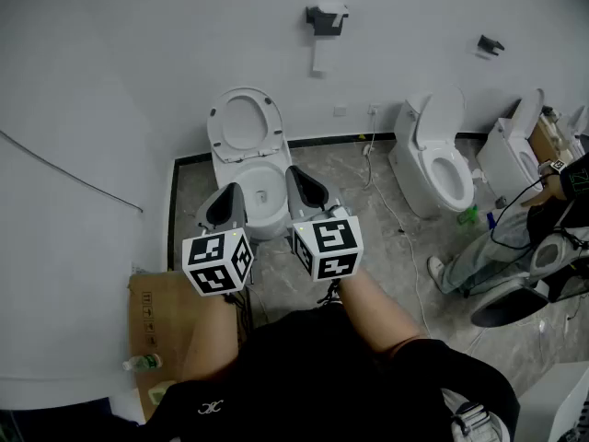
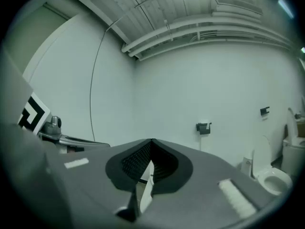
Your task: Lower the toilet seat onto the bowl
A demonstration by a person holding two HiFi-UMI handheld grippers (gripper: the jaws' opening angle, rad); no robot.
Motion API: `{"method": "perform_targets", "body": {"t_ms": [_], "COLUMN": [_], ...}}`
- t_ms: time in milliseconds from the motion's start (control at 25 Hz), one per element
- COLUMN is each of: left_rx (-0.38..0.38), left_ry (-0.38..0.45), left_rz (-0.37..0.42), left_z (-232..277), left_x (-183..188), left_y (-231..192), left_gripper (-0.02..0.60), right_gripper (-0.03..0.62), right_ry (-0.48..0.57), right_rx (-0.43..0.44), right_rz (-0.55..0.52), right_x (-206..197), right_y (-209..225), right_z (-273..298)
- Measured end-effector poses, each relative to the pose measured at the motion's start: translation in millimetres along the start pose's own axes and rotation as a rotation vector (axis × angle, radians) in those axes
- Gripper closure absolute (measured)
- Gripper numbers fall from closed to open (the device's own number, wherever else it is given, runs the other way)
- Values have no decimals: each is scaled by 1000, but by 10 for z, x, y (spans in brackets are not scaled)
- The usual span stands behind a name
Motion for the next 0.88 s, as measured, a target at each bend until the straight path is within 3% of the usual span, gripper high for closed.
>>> {"method": "perform_targets", "body": {"t_ms": [320,880], "left_rx": [9,-8], "left_ry": [5,-17], "left_rz": [-5,-15], "left_z": [-23,11], "left_x": [-56,-97], "left_y": [-9,-34], "left_gripper": [575,575], "right_gripper": [585,585], "right_ry": [23,1], "right_rx": [-26,-1], "right_rz": [17,31], "right_x": [-83,-132], "right_y": [98,3], "right_z": [-47,-1]}}
Point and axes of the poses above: the fingertips, and each gripper's own axes: z forward along the fingers, y to its right, x out of its top, the point moved 10 cm from there along -z, backward along the fingers, and after that the axes turned 6 degrees about -y, right-handed, at the moved point
